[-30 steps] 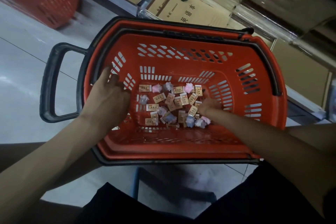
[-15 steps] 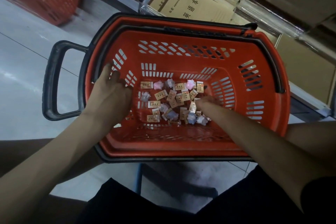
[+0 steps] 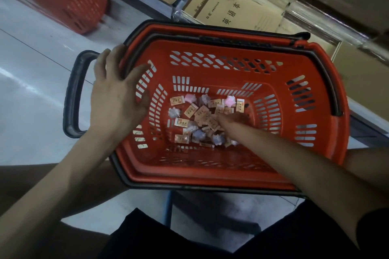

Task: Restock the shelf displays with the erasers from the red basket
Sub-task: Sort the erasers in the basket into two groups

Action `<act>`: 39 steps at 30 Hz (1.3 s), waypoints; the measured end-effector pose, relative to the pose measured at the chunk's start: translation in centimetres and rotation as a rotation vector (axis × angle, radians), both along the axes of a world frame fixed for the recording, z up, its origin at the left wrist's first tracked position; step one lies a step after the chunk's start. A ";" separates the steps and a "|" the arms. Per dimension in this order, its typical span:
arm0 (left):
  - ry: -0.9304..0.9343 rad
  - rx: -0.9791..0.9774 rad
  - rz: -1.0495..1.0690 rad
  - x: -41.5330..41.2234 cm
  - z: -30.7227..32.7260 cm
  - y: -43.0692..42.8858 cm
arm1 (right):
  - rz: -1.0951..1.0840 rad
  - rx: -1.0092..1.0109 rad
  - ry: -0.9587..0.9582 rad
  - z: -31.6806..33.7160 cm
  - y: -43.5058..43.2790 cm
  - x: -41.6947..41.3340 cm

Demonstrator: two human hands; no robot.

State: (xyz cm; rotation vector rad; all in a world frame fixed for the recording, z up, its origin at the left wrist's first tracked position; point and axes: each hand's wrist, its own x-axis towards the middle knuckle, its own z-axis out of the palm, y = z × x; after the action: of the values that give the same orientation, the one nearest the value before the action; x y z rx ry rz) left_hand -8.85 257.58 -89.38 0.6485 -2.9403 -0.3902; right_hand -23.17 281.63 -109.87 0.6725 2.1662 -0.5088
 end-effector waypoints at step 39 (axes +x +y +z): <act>-0.082 -0.144 -0.073 -0.6 -0.5 0.5 | 2.002 -0.109 0.247 4.0 5.6 1.3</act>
State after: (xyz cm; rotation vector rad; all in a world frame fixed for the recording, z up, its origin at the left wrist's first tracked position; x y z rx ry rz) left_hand -9.49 258.03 -89.89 0.5536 -3.0404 -0.1591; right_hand -21.86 287.19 -105.88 -1.6308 1.8805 0.4236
